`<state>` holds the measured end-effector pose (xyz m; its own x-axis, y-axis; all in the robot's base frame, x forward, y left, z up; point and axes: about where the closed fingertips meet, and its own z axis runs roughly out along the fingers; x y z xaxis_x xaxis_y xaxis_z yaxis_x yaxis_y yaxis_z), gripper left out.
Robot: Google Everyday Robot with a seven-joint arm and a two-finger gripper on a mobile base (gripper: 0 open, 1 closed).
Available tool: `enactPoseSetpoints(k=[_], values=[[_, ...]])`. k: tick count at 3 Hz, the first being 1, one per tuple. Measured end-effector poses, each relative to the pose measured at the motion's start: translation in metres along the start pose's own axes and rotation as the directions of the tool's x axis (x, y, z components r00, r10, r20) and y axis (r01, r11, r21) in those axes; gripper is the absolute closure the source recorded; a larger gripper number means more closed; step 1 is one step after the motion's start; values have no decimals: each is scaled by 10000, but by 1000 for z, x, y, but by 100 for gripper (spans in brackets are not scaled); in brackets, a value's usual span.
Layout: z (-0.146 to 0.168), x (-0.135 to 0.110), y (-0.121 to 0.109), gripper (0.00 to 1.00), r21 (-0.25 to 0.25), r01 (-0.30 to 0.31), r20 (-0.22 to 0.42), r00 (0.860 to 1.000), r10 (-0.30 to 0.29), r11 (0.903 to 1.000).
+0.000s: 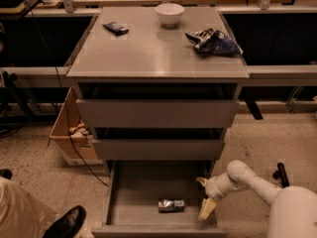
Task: Place redbull can into bottom drawer
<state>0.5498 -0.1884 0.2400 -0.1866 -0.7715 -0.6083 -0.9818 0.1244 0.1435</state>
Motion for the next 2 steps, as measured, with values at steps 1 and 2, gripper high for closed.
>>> enactPoseSetpoints(k=[1, 2], values=[[-78, -3, 12, 0, 1078, -17, -70, 10000, 25, 9942], [-98, -16, 38, 0, 887, 270, -295, 9993, -245, 9957]])
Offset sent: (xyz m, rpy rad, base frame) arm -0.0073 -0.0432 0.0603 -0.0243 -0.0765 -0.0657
